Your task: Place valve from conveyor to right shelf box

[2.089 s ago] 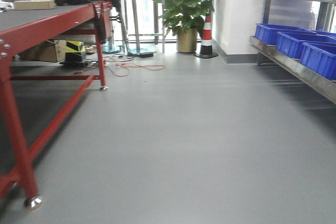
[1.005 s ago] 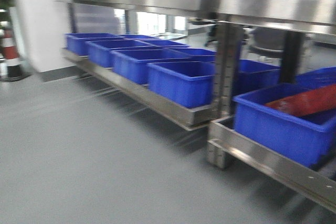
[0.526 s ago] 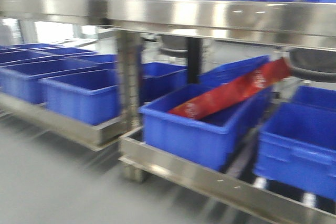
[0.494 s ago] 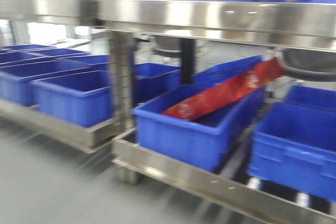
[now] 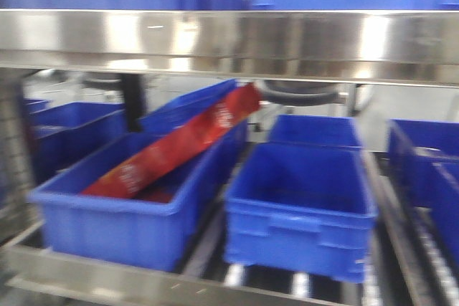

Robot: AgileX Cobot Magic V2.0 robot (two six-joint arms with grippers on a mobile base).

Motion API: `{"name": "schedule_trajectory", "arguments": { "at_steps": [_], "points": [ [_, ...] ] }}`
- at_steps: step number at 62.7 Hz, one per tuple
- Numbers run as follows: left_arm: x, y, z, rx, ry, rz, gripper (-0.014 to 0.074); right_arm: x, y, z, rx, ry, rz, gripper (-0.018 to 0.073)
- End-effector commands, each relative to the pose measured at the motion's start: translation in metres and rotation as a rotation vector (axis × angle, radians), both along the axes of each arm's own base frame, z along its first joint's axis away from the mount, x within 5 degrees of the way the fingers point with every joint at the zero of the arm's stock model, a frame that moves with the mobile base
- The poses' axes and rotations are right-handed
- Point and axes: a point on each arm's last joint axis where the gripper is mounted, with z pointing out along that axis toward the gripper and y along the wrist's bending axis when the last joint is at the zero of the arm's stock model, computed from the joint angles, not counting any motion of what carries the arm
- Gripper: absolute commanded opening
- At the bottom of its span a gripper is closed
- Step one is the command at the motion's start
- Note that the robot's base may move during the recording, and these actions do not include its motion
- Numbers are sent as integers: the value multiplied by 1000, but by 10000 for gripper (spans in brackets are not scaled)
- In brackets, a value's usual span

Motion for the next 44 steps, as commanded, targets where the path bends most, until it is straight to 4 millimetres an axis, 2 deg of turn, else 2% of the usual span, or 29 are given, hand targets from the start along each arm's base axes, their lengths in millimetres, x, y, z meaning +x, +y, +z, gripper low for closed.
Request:
{"name": "schedule_trajectory", "arguments": {
  "at_steps": [1, 44],
  "points": [
    [-1, -1, 8, -12, -62, -5, -111, -1, -1, 9, -9, -79, -9, -163],
    [-1, -1, 9, -12, -69, -5, -111, -1, -1, 9, -9, -79, -9, -163]
  ]
}}
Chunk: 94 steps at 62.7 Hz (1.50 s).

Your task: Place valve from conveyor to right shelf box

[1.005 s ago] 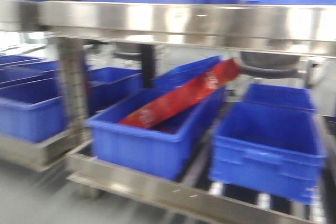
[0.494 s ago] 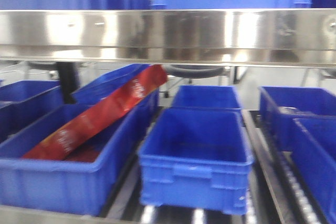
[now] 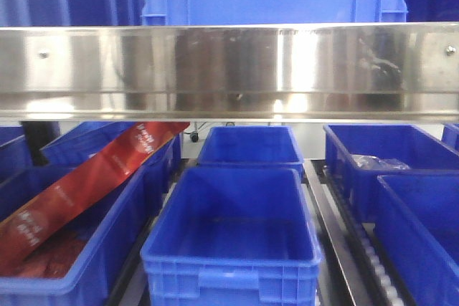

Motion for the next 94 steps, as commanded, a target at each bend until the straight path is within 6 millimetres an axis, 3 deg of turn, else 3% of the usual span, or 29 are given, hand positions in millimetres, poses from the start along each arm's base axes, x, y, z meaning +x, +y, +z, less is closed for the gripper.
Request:
{"name": "schedule_trajectory", "arguments": {
  "at_steps": [1, 94],
  "points": [
    [-1, -1, 8, -10, -63, -5, -111, -1, -1, 9, -7, -79, -8, -163],
    [0, -1, 11, -12, -98, -2, -111, -1, -1, 9, -7, -79, -8, -163]
  ]
}}
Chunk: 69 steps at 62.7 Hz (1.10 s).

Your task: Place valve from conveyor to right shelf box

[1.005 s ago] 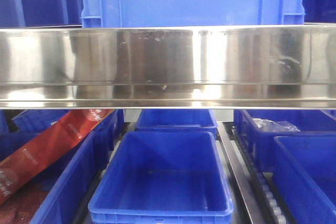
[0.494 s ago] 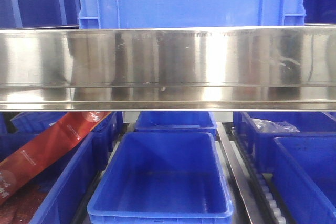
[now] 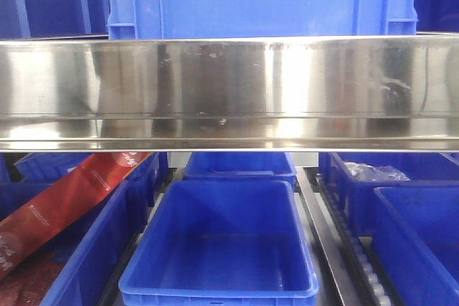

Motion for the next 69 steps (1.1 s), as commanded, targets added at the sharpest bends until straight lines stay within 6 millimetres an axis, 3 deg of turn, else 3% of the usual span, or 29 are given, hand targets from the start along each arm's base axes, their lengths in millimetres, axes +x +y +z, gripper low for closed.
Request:
{"name": "schedule_trajectory", "arguments": {
  "at_steps": [1, 15, 25, 36, 51, 69],
  "points": [
    [-1, -1, 9, -13, -74, -5, -111, -1, -1, 9, -5, -79, -8, -163],
    [7, -2, 9, -30, -81, -7, -111, 3, 1, 14, 25, -123, -5, -163],
    [32, -12, 19, -130, -64, -66, -111, 11, 7, 33, 55, -174, 31, -169],
    [61, -31, 43, -140, -97, -181, -111, 32, 20, 56, 63, -214, 106, -168],
    [108, -88, 66, -104, -123, -315, -111, 80, 56, 84, 83, -258, 247, -168],
    [163, -179, 58, -105, -145, -474, -111, 146, 111, 98, 100, -269, 377, -168]
  ]
}}
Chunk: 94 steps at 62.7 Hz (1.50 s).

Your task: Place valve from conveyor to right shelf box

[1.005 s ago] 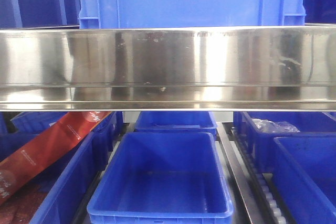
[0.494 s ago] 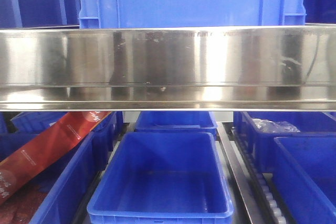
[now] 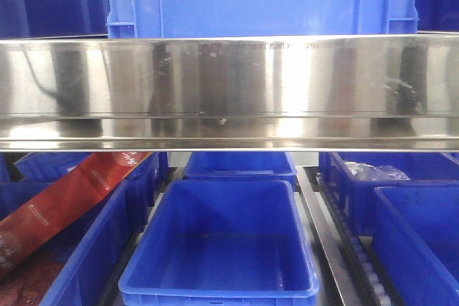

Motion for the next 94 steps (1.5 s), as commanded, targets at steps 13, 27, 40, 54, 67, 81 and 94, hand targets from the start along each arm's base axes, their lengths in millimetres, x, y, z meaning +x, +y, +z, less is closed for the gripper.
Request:
{"name": "schedule_trajectory", "arguments": {
  "at_steps": [13, 27, 40, 54, 67, 81, 94],
  "points": [
    [44, -53, -13, -82, -65, -52, -111, 57, 30, -9, 18, -33, 26, -168],
    [65, -68, -36, -78, -51, -52, -111, 84, 40, -39, -7, 41, 25, -168],
    [72, -77, -51, -53, -18, -60, -55, 95, 43, -53, -18, 74, 25, 61],
    [72, -77, -50, -62, -31, -59, 374, 97, 44, -56, -21, 83, 26, 336],
    [72, -77, -49, -63, -33, -59, 470, 97, 44, -56, -21, 84, 26, 340],
    [72, -76, -47, -60, -44, -56, 111, 89, 44, -48, 9, 91, 42, 95],
    [72, -76, -45, -70, -64, -56, -111, 89, 44, -49, 8, 93, 42, -168]
  ]
}}
